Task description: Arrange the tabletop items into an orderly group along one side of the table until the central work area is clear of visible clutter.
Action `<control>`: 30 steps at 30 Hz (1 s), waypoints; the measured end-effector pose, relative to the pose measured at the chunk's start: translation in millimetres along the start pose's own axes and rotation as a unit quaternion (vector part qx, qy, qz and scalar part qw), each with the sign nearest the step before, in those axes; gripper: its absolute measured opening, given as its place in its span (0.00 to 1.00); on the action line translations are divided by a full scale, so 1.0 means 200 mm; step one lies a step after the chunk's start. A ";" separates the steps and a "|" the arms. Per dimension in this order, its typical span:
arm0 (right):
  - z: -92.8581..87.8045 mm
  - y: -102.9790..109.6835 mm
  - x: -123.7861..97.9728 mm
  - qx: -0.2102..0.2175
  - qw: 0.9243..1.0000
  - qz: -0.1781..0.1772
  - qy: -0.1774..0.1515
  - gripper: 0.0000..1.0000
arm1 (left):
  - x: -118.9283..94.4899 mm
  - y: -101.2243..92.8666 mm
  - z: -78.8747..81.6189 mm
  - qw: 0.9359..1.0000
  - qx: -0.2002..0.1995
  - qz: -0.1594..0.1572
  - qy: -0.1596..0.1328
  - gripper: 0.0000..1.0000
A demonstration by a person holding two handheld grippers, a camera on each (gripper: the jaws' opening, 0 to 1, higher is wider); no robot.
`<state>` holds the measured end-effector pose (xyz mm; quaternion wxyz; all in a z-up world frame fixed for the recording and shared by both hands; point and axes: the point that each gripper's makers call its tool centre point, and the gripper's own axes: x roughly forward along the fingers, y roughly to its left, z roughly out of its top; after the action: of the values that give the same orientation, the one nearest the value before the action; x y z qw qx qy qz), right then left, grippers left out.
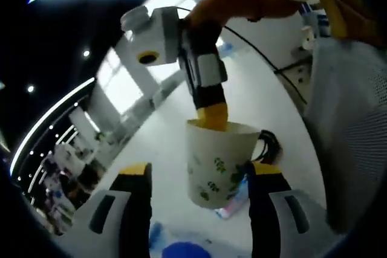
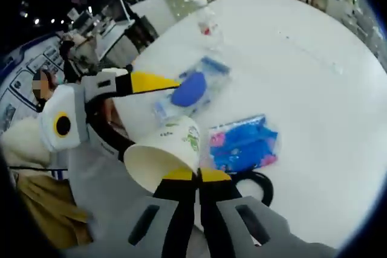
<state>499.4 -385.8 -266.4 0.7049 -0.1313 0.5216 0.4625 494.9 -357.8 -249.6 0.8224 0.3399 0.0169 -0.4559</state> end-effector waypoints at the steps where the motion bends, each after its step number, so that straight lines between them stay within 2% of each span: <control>1: 0.00 0.00 0.00 -0.001 1.000 0.001 0.001 0.01 | 0.00 -0.02 0.00 1.000 -0.001 -0.008 0.000 0.51; 8: -0.01 -0.01 0.00 -0.002 1.000 0.000 0.002 0.01 | 0.02 -0.06 -0.03 0.999 -0.021 -0.027 0.013 0.38; 14: -0.03 0.00 0.01 -0.007 1.000 0.004 0.010 0.02 | 0.02 -0.09 -0.03 0.999 0.001 -0.036 0.020 0.37; 21: 0.00 -0.02 0.01 -0.010 1.000 0.005 -0.009 0.02 | 0.02 -0.06 -0.04 0.999 0.009 -0.026 0.026 0.36; 24: 0.00 -0.02 0.02 -0.013 1.000 0.008 -0.015 0.02 | 0.02 -0.06 -0.04 0.999 -0.002 -0.026 0.026 0.36; 27: 0.02 -0.01 0.02 -0.011 0.999 0.018 -0.033 0.04 | 0.02 -0.05 -0.05 0.999 -0.016 -0.021 0.028 0.36; 28: 0.08 0.00 0.01 -0.015 0.997 0.027 -0.076 0.06 | 0.02 -0.05 -0.05 0.999 -0.020 -0.023 0.027 0.36; 30: 0.15 0.03 -0.02 0.006 0.991 0.052 -0.120 0.14 | 0.02 -0.05 -0.06 0.999 -0.035 -0.021 0.030 0.36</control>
<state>512.8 -364.4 -248.2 0.7380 -0.0434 0.4424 0.5076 493.4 -356.6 -266.0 0.8230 0.3243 0.0644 -0.4619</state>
